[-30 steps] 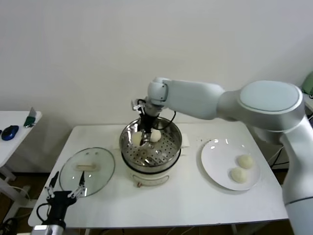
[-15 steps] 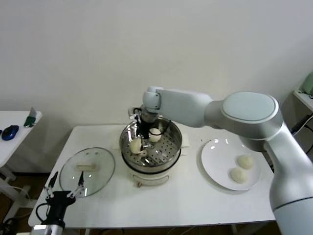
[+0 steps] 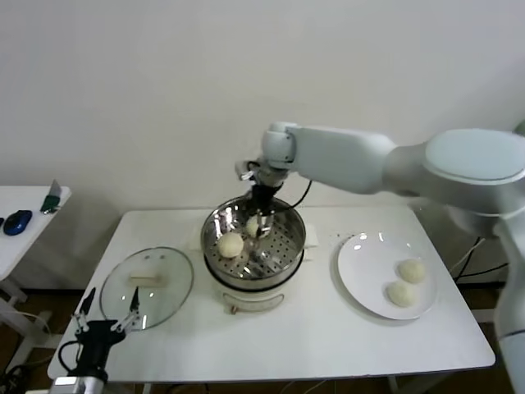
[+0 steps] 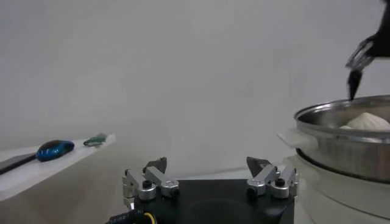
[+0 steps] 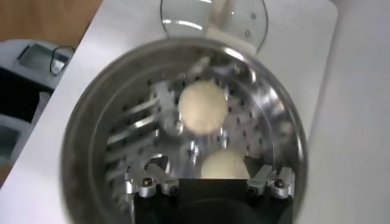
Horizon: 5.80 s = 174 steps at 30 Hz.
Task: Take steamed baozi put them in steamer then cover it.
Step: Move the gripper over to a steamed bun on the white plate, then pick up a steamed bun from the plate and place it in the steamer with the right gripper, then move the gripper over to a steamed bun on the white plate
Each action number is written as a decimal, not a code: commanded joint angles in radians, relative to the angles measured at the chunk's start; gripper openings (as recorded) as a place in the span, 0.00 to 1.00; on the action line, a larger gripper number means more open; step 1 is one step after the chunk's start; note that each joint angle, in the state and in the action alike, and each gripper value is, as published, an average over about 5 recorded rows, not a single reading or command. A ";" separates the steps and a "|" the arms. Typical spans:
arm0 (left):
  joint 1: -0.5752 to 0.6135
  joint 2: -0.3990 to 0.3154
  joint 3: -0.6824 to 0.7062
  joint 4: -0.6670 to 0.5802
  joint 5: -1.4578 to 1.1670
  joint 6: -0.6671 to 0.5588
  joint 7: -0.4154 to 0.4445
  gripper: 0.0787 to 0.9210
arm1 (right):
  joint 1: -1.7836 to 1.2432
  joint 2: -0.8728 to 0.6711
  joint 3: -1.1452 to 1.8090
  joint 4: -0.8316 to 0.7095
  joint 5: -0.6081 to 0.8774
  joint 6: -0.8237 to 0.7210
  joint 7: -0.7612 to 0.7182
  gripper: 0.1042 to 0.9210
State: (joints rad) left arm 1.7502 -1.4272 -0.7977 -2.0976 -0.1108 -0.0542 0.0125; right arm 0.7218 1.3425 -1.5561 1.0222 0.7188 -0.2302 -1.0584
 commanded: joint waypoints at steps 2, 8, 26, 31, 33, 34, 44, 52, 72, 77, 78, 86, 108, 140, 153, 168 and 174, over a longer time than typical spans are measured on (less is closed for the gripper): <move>0.004 0.001 -0.001 -0.007 -0.001 0.005 0.000 0.88 | 0.153 -0.461 -0.021 0.321 -0.184 0.030 -0.043 0.88; -0.003 0.003 -0.003 -0.015 0.000 0.016 0.000 0.88 | 0.023 -0.676 0.003 0.382 -0.402 0.041 -0.036 0.88; 0.003 -0.009 -0.007 -0.008 0.006 0.022 -0.002 0.88 | -0.382 -0.766 0.132 0.214 -0.668 0.095 -0.010 0.88; 0.006 -0.014 -0.013 -0.002 0.006 0.019 -0.003 0.88 | -0.413 -0.721 0.150 0.170 -0.667 0.097 -0.010 0.88; 0.006 -0.015 -0.014 0.001 0.005 0.019 -0.003 0.88 | -0.416 -0.707 0.150 0.165 -0.662 0.096 -0.010 0.88; 0.006 -0.015 -0.014 0.003 0.005 0.018 -0.004 0.88 | -0.418 -0.701 0.150 0.164 -0.658 0.096 -0.010 0.88; 0.009 -0.015 -0.015 0.013 0.005 0.014 -0.005 0.88 | -0.440 -0.652 0.157 0.122 -0.652 0.095 -0.008 0.88; 0.010 -0.016 -0.016 0.017 0.004 0.011 -0.005 0.88 | -0.452 -0.633 0.160 0.100 -0.659 0.097 -0.006 0.88; 0.011 -0.017 -0.015 0.022 0.003 0.007 -0.006 0.88 | -0.353 -0.608 0.140 0.116 -0.648 0.169 -0.018 0.69; 0.012 -0.015 -0.011 0.020 0.004 0.008 -0.006 0.88 | -0.130 -0.555 0.077 0.183 -0.647 0.314 -0.056 0.69; 0.012 -0.016 -0.009 0.019 0.005 0.008 -0.005 0.88 | -0.084 -0.536 0.064 0.192 -0.644 0.338 -0.062 0.69; 0.019 -0.023 0.004 0.024 0.010 0.003 -0.004 0.88 | 0.181 -0.345 0.006 0.216 -0.614 0.544 -0.078 0.69; 0.052 -0.007 0.003 -0.004 0.000 0.009 -0.003 0.88 | -0.002 0.085 0.074 0.210 -0.780 0.752 -0.041 0.70; 0.022 0.001 -0.003 0.032 -0.009 0.015 -0.002 0.88 | -0.124 0.115 0.064 0.200 -0.842 0.788 -0.044 0.83; 0.017 0.000 0.001 0.032 -0.006 0.014 -0.003 0.88 | -0.023 0.026 0.093 0.172 -0.753 0.742 -0.035 0.88; 0.010 0.013 0.007 0.024 -0.004 0.017 -0.002 0.88 | 0.045 -0.437 -0.016 0.152 -0.352 0.102 0.089 0.88; 0.007 0.007 0.008 0.021 0.007 0.023 -0.002 0.88 | -0.092 -0.596 0.014 0.140 -0.422 0.047 0.036 0.88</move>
State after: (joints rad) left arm 1.7585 -1.4166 -0.7893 -2.0740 -0.1092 -0.0323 0.0098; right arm 0.7256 1.0352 -1.5365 1.1682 0.2256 0.0849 -1.0057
